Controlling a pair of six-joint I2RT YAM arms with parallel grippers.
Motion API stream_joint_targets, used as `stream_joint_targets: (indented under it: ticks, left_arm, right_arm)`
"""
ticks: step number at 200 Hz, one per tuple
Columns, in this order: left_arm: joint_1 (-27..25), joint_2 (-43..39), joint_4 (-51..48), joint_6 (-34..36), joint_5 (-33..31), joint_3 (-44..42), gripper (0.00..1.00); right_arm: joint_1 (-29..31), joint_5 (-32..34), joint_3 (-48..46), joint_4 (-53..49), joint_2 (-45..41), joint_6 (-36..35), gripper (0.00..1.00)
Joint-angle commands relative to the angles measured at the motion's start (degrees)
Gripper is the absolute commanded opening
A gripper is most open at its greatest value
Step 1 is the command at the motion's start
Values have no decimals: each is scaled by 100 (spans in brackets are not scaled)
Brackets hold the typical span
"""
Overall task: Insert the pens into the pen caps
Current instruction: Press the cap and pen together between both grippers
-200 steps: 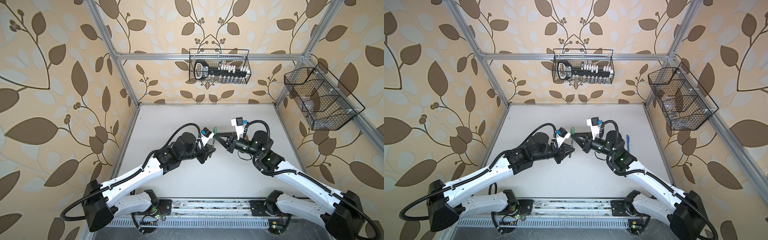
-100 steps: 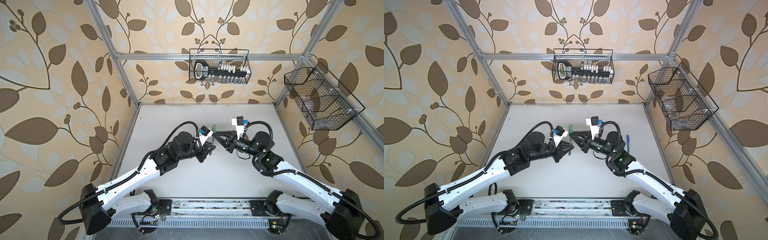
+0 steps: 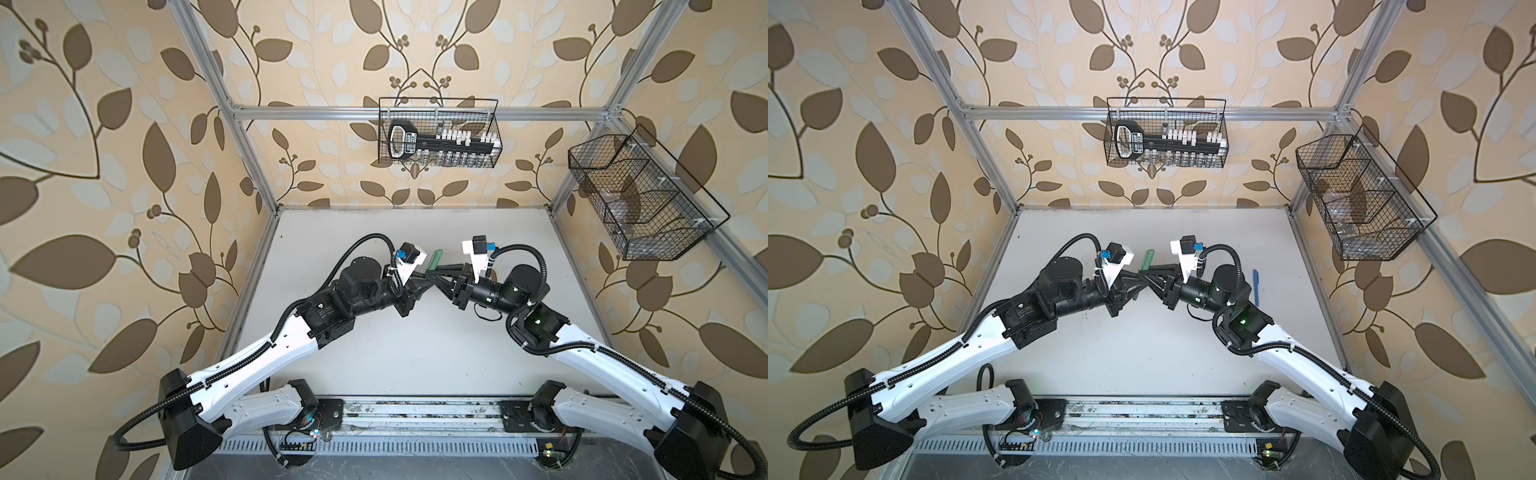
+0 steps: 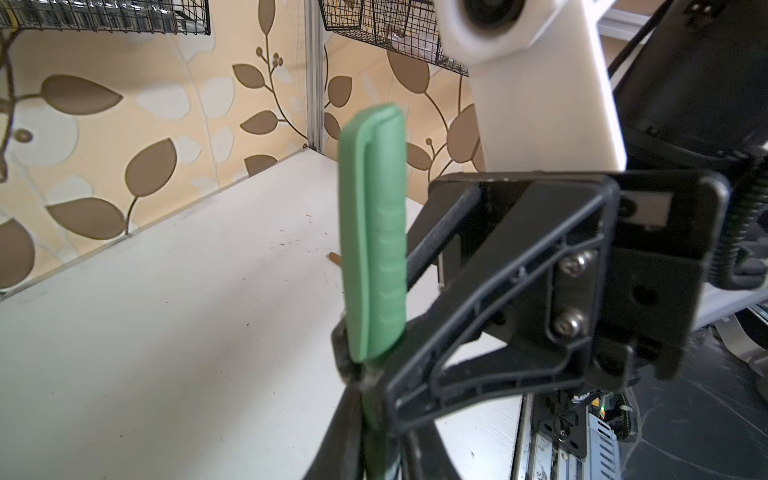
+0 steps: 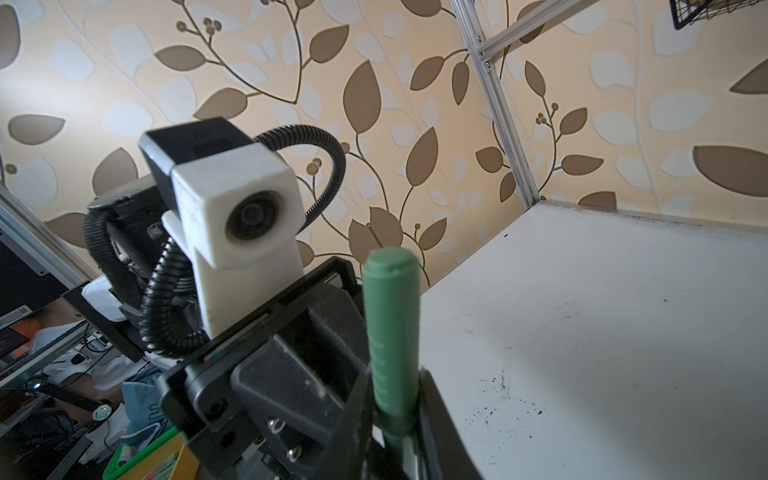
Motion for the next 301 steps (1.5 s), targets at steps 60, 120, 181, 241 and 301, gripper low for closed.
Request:
stream_joint_targets:
  ticks: [60, 120, 181, 241, 301]
  left_arm:
    - [13, -41, 243, 188, -60, 270, 17]
    - [11, -111, 107, 105, -28, 154, 16]
    - [14, -164, 1, -58, 94, 9, 16]
    - [17, -164, -42, -114, 149, -20, 16]
    - [14, -137, -11, -63, 151, 15, 15]
  right_arm:
    - [143, 372, 458, -1314, -472, -756, 44]
    - [-60, 405, 631, -2202, -838, -815, 55]
    - [-726, -465, 1021, -1770, -411, -439, 58]
    - [-743, -830, 1391, -1401, 175, -286, 55]
    - [-733, -1002, 1585, -1418, 525, -205, 33]
